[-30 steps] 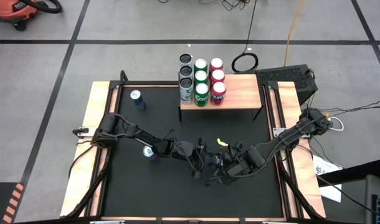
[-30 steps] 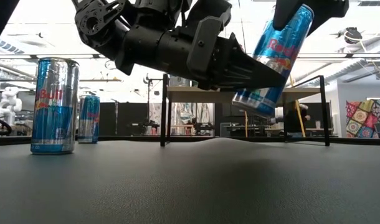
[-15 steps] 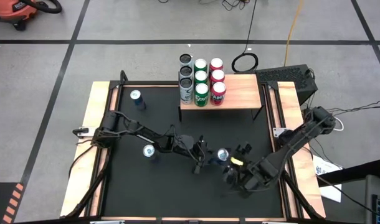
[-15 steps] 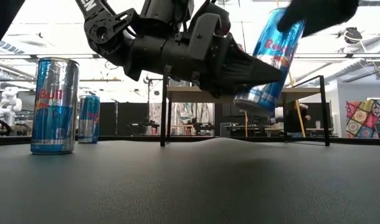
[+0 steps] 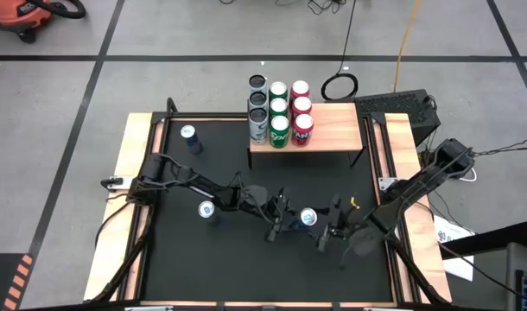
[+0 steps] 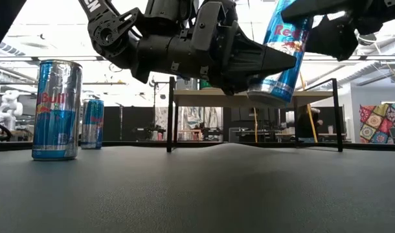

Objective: Place canned beverage on shelf
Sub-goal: Put the bottom blue soda can on the shelf

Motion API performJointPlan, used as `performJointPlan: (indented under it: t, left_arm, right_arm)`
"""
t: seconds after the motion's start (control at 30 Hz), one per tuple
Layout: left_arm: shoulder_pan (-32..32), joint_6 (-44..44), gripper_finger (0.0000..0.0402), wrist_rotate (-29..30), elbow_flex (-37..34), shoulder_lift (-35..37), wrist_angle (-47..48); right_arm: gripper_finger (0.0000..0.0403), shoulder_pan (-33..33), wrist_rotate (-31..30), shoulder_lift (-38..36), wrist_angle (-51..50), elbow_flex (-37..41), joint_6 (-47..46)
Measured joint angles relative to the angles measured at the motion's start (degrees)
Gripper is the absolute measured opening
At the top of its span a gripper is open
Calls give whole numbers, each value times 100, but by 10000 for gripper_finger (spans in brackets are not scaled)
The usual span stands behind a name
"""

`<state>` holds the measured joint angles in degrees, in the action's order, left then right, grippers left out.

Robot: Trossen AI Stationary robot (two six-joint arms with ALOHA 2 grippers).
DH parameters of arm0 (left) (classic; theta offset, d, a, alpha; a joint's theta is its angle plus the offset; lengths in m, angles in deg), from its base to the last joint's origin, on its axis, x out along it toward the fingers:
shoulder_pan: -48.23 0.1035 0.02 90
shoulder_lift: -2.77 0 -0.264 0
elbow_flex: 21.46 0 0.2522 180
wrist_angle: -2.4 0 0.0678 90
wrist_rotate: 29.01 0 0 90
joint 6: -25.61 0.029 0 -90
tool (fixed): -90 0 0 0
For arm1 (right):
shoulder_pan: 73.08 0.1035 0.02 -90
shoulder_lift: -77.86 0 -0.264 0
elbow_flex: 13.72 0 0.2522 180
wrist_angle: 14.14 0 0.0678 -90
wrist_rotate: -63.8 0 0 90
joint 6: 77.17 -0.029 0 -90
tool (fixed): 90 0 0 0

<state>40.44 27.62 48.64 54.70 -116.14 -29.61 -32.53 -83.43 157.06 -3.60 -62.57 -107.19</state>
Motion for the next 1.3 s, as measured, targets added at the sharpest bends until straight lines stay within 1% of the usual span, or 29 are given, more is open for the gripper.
performJointPlan:
  t: [0.07,0.13,0.23,0.3,0.4,0.67,0.77,0.83,0.9,0.97,1.1,1.2,1.3]
  left_arm:
    - [0,-4,219,1,-41,0,-21]
    - [0,-10,219,1,-60,0,-26]
    - [0,-10,219,4,-60,0,-33]
    - [0,-10,219,19,-60,0,-31]
    - [0,-10,219,38,-60,0,-43]
    - [0,-48,219,54,-63,0,-49]
    - [-7,-56,224,239,-63,0,-47]
    - [-12,-103,237,381,-62,8,-65]
    - [32,-125,260,410,-54,44,-89]
    - [87,-136,287,524,-56,131,86]
    - [184,13,335,627,-53,450,955]
    - [274,28,350,631,-54,703,1624]
    - [293,110,352,594,-58,748,1757]
  right_arm:
    - [322,0,26,6,924,291,484]
    - [322,0,40,4,1575,487,753]
    - [321,-4,79,7,2016,620,975]
    - [315,-43,245,4,2104,623,971]
    - [294,-123,487,7,2093,623,913]
    - [225,-197,496,7,2070,623,885]
    - [220,-199,513,-21,2047,623,934]
    - [220,-209,574,-147,1981,623,1014]
    - [221,-260,564,-408,1761,623,1046]
    - [224,-321,457,-798,1322,623,1090]
    - [222,-584,612,-1819,134,623,1051]
    - [221,-938,761,-2741,-1114,526,1082]
    - [224,-1395,841,-3503,-2508,186,1004]
